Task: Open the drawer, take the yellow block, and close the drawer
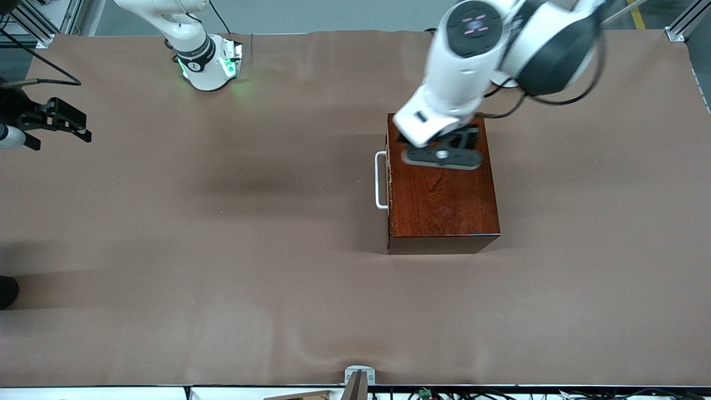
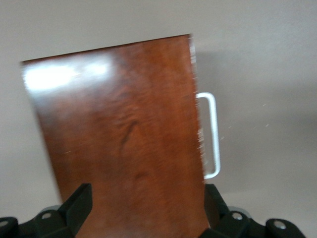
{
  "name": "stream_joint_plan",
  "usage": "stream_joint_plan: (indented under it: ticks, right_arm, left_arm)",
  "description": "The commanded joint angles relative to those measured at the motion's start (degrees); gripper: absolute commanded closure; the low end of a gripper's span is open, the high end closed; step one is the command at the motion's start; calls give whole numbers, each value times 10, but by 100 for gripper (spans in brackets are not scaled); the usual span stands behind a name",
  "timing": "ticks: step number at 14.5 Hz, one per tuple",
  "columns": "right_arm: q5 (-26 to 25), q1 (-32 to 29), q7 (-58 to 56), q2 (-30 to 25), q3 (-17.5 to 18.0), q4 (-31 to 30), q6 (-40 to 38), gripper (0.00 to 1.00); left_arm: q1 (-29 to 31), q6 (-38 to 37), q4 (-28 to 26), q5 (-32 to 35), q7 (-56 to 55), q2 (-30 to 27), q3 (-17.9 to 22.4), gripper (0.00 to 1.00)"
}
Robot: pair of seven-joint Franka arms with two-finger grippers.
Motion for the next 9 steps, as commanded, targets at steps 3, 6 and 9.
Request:
stream_joint_plan:
  ticks: [3,6,9]
  right_arm:
    - [8,-2,0,-3,2,-4,-2,0]
    - [8,-1,0,-3,2,-4,-1,0]
    - [9,-2,0,-2,2,-4,-1,0]
  left_arm:
    - [-68,38,63,32,-69,82,7,0]
    - [-154,68,76,32,-126,112,75,0]
    - [-267,104,84,31,-168,147,177,0]
